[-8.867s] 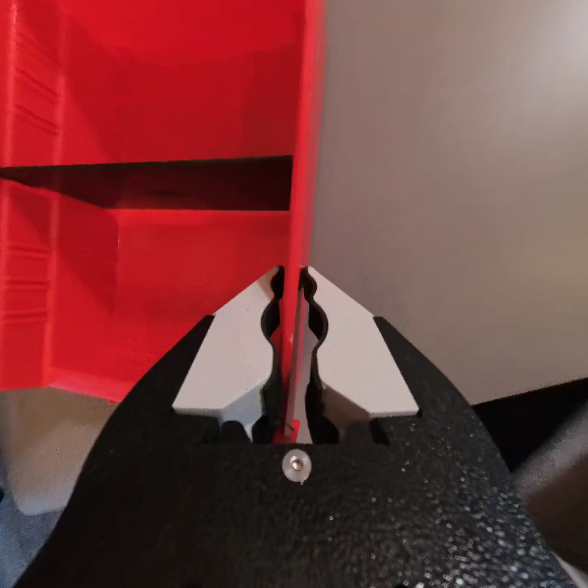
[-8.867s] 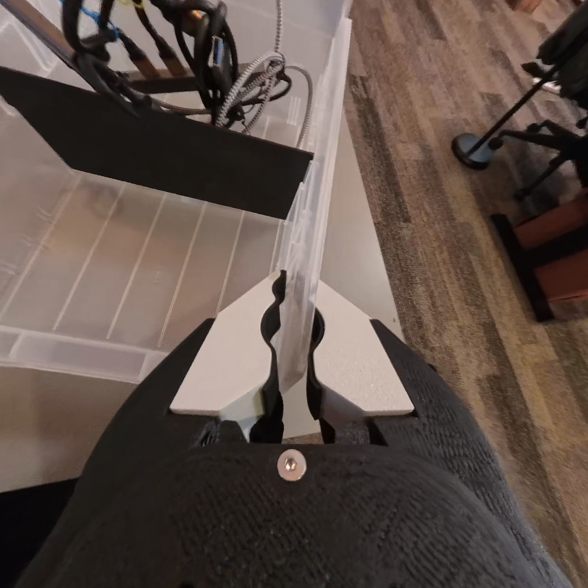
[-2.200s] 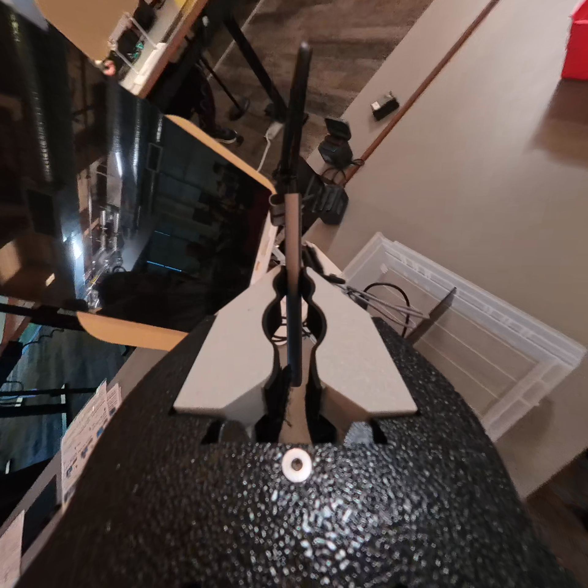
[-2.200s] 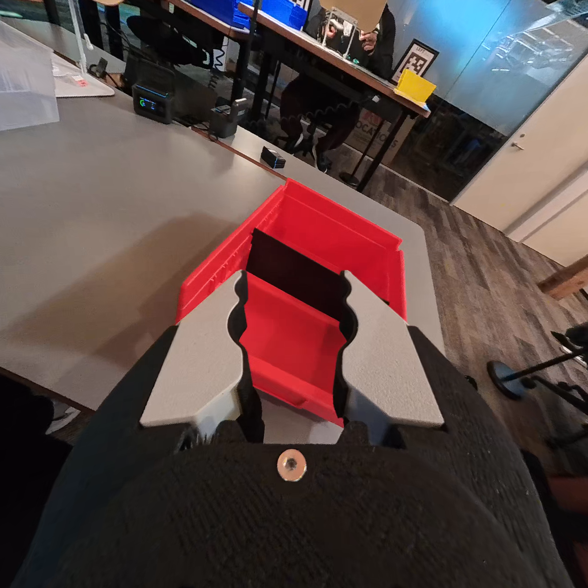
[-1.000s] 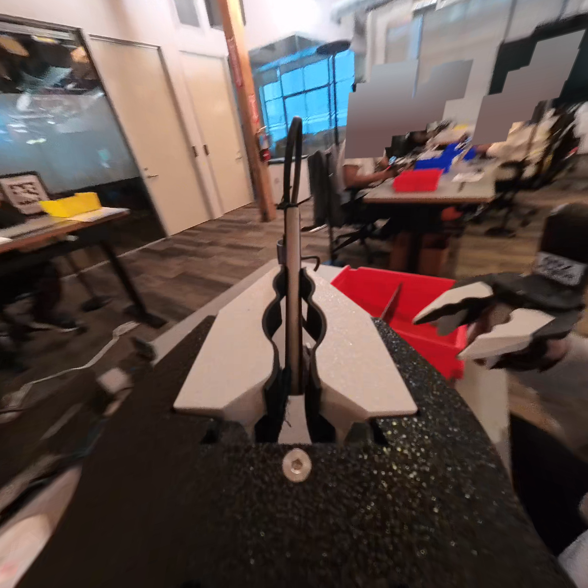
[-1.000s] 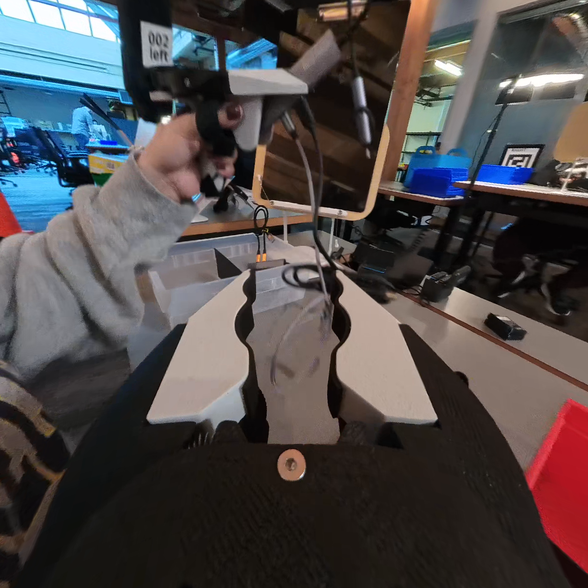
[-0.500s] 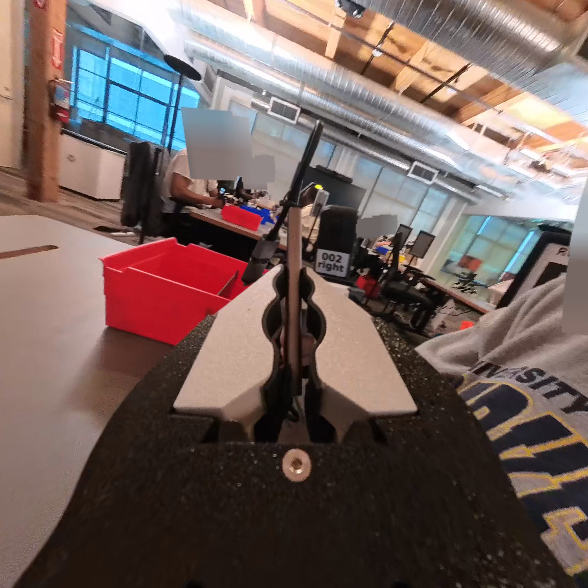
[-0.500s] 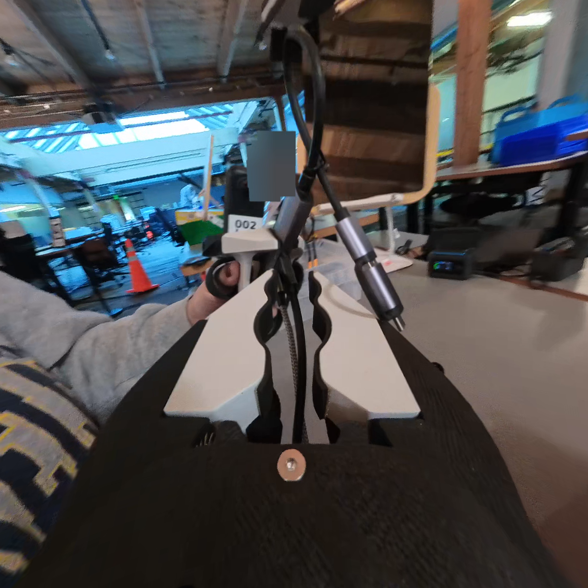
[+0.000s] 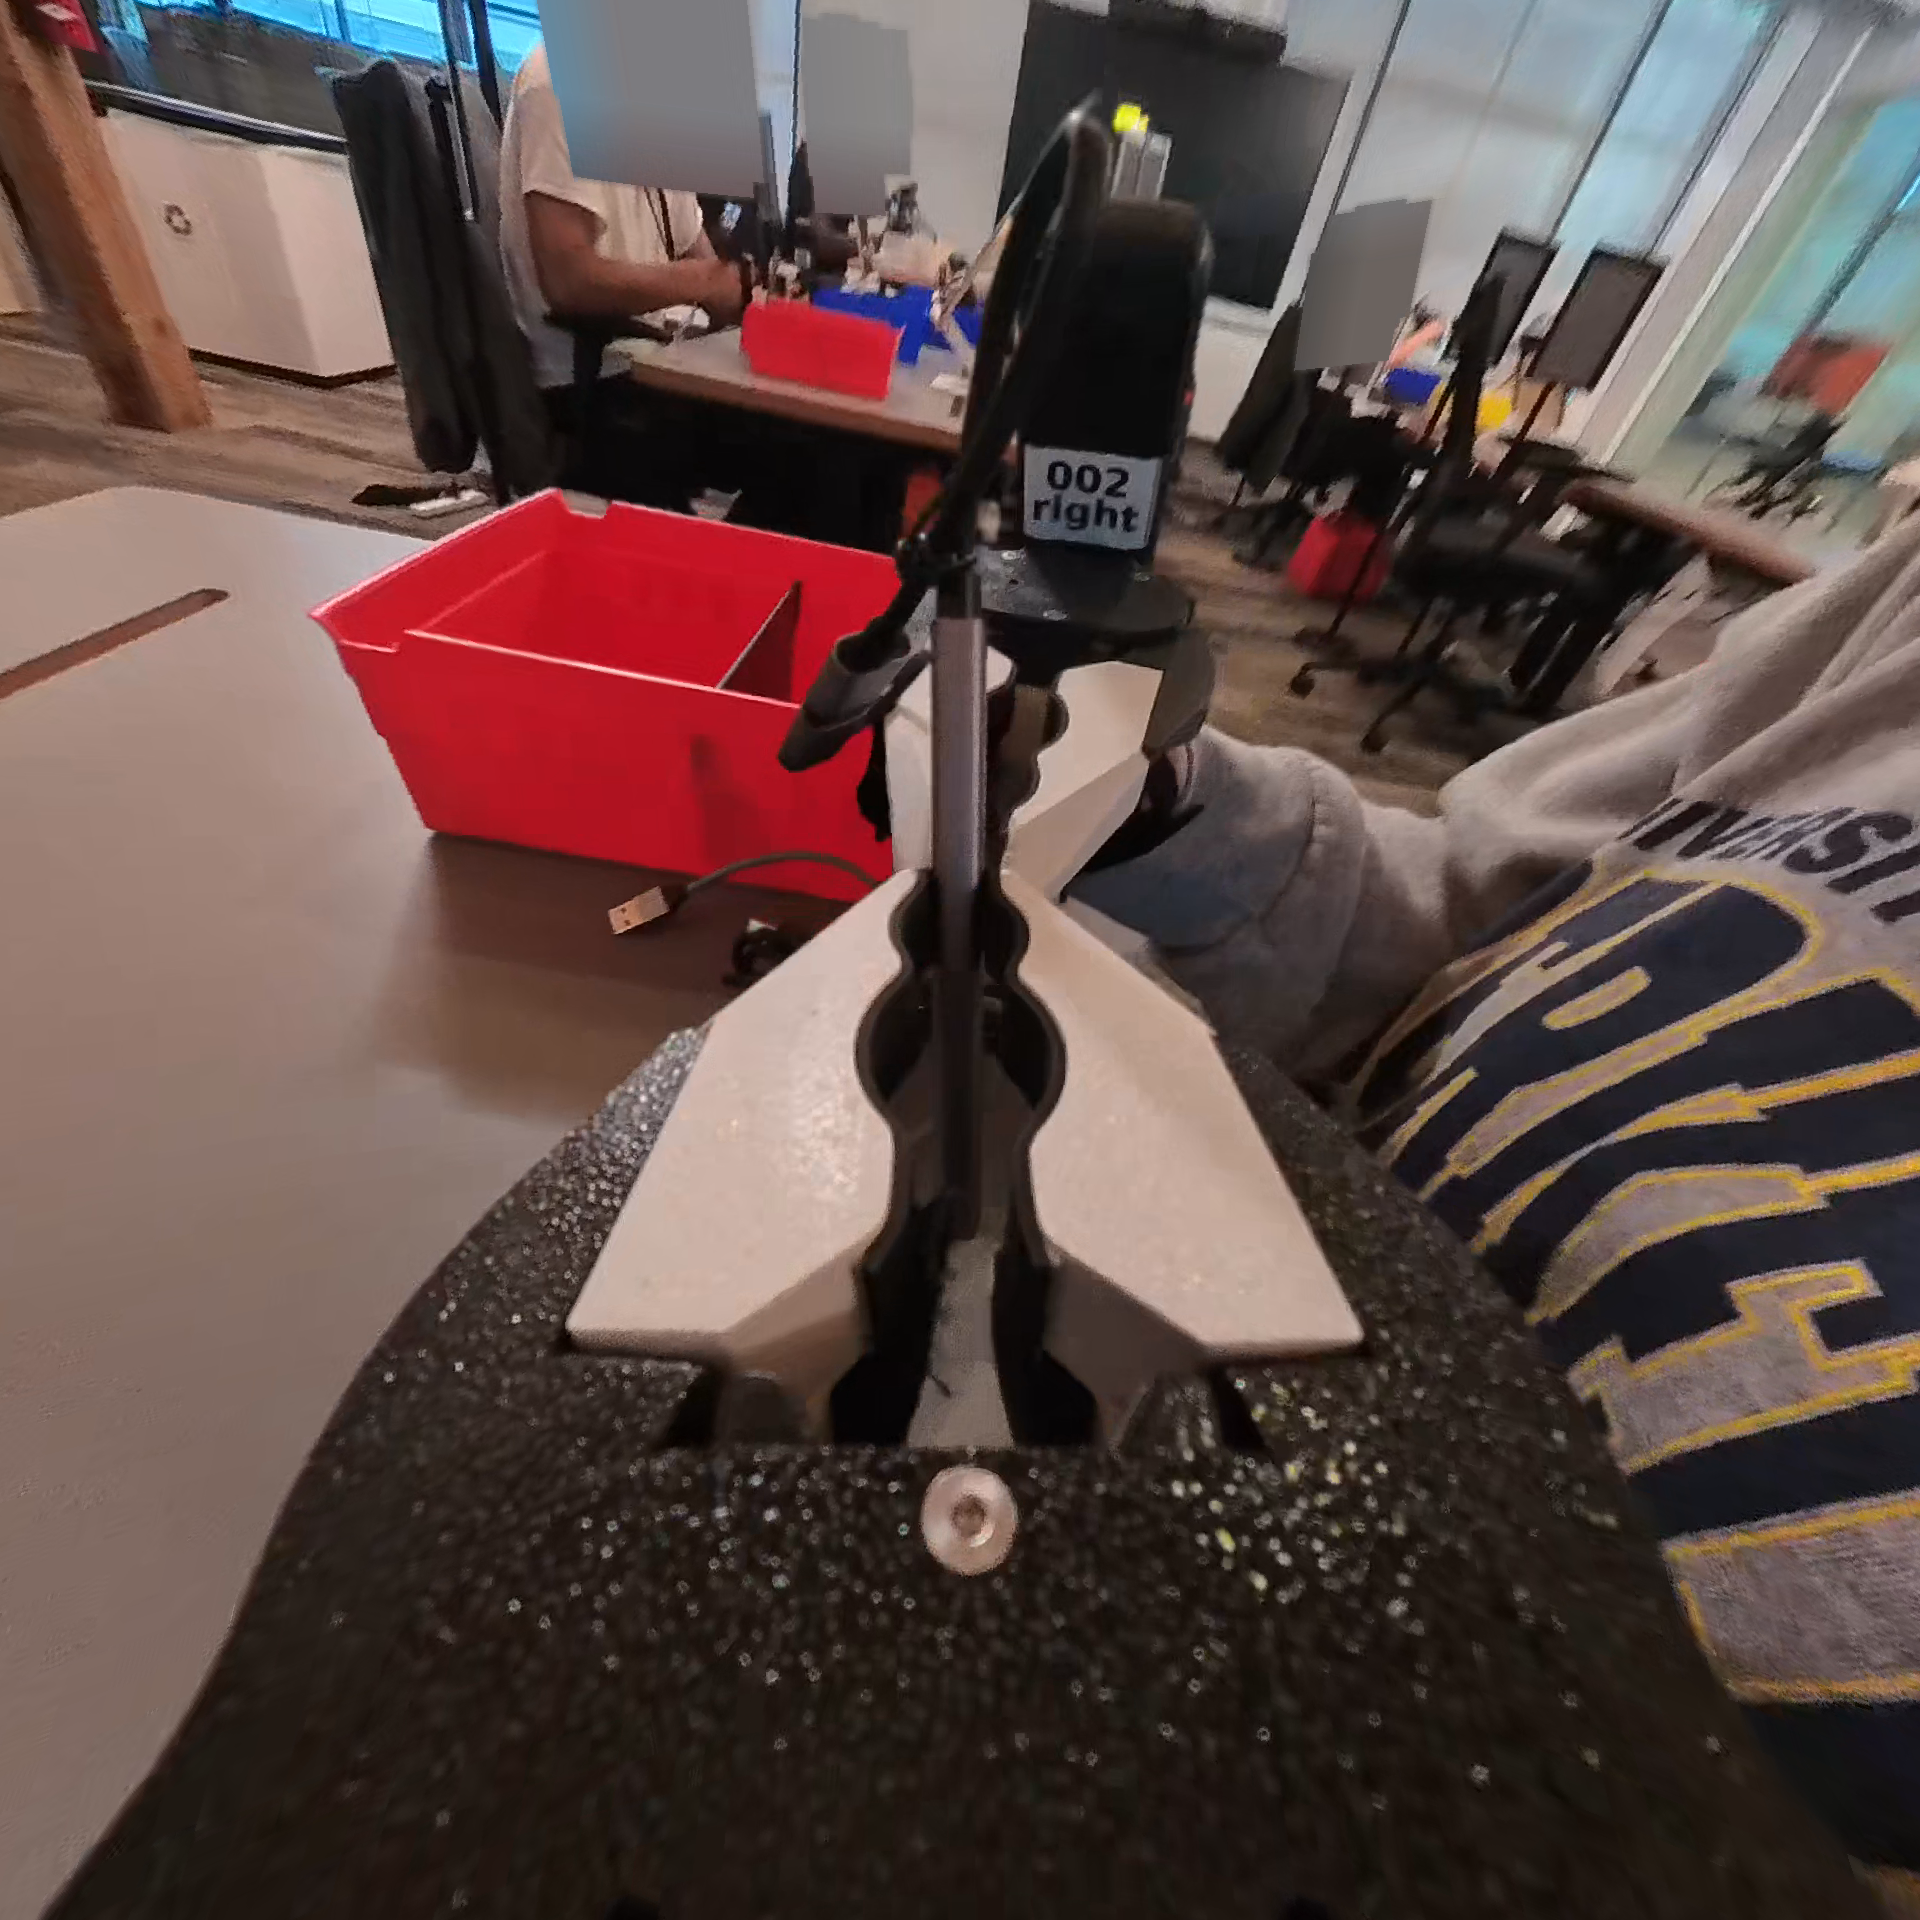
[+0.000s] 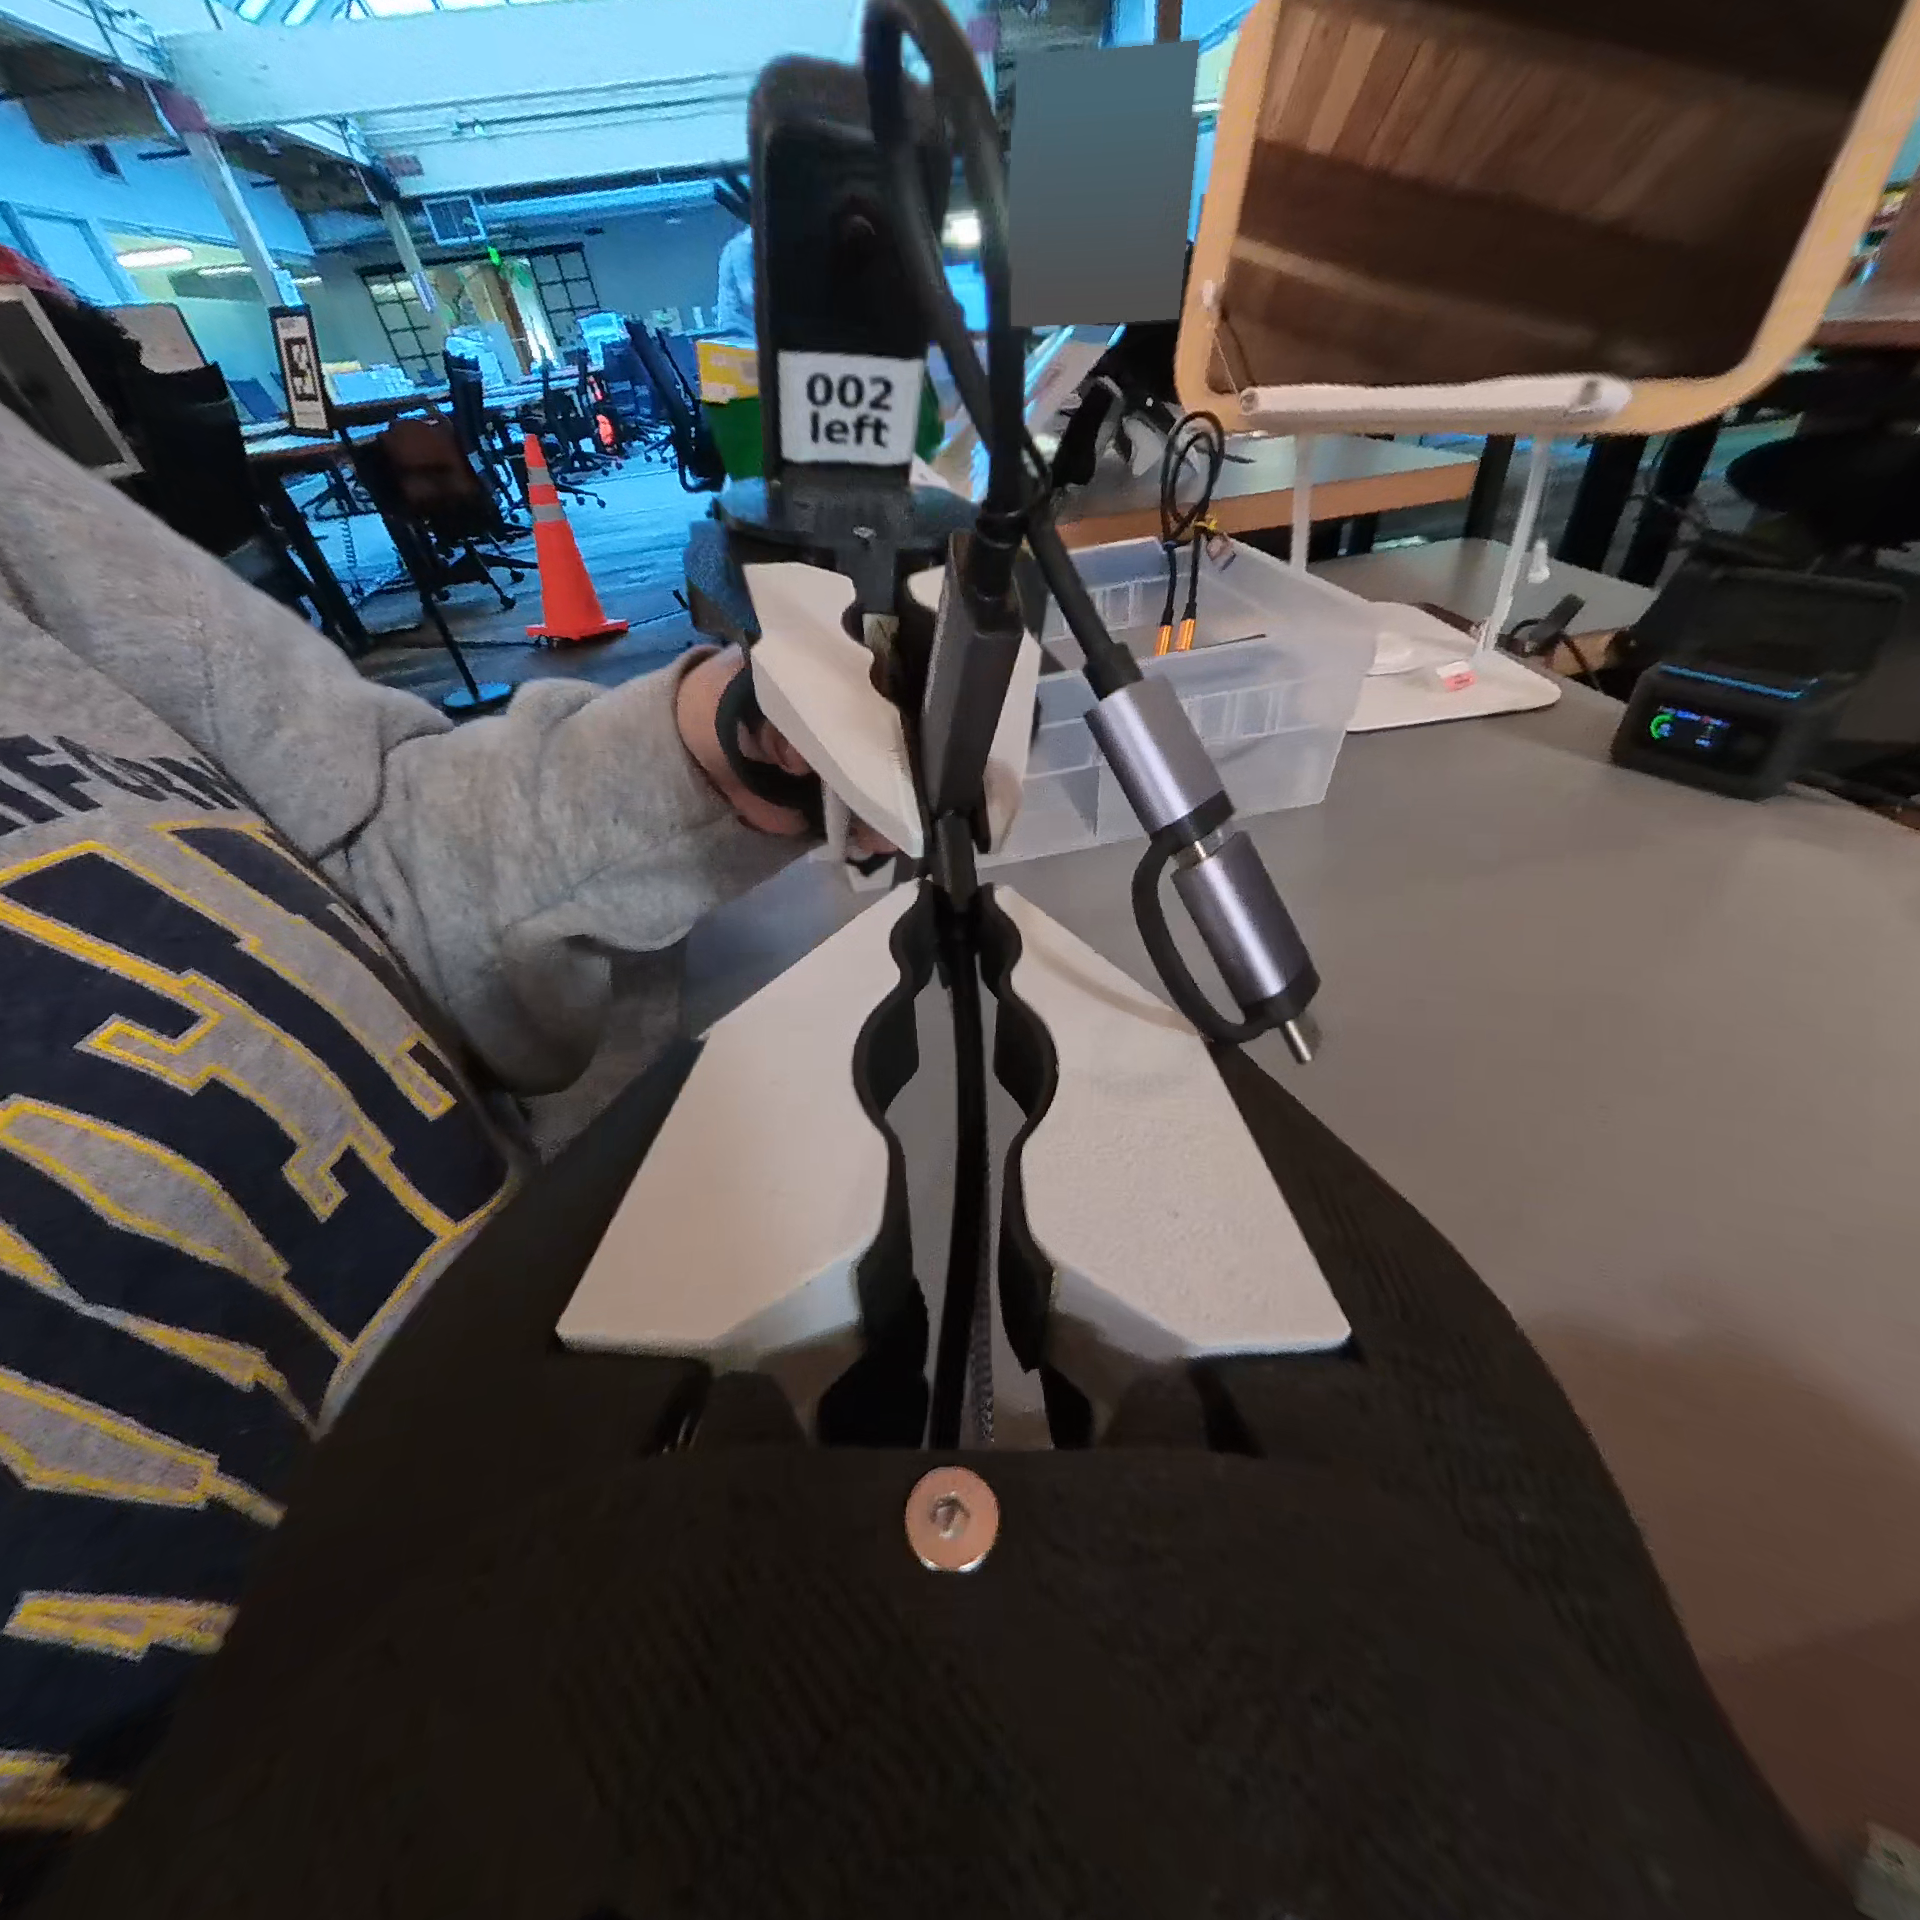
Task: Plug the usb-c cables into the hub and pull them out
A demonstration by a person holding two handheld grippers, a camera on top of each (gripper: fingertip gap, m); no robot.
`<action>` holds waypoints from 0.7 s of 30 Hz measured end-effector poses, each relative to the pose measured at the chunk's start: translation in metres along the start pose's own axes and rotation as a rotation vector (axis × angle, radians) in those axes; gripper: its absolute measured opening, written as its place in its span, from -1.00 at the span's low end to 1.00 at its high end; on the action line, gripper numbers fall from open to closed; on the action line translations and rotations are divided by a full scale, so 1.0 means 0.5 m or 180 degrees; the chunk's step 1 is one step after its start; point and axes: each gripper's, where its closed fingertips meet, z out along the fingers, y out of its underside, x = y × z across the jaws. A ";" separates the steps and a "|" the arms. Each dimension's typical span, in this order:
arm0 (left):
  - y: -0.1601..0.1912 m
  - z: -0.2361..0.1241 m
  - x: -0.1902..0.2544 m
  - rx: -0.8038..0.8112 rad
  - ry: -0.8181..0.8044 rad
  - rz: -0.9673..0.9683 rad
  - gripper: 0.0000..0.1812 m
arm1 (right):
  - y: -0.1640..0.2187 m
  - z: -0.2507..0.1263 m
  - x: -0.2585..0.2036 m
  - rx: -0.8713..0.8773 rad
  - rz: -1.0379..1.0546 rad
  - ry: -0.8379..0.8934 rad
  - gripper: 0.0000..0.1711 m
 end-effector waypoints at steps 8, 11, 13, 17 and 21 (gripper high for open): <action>-0.083 -0.162 -0.007 0.0309 -0.0656 0.0290 -0.93 | -0.070 -0.128 -0.005 0.0457 -0.0195 0.0242 -0.94; -0.076 -0.157 -0.009 0.0220 -0.0818 0.0329 -0.93 | -0.128 -0.141 0.001 0.0661 -0.0256 0.0535 -0.94; -0.073 -0.147 -0.016 0.0222 -0.0898 0.0326 -0.93 | -0.178 -0.141 0.008 0.0748 -0.0334 0.0741 -0.95; -0.069 -0.147 -0.033 0.0292 -0.1017 0.0259 -0.93 | -0.324 -0.196 0.014 0.0861 -0.0818 0.1196 -0.94; -0.064 -0.147 -0.045 0.0345 -0.1126 0.0241 -0.93 | -0.444 -0.270 0.018 0.0696 -0.1230 0.1478 -0.94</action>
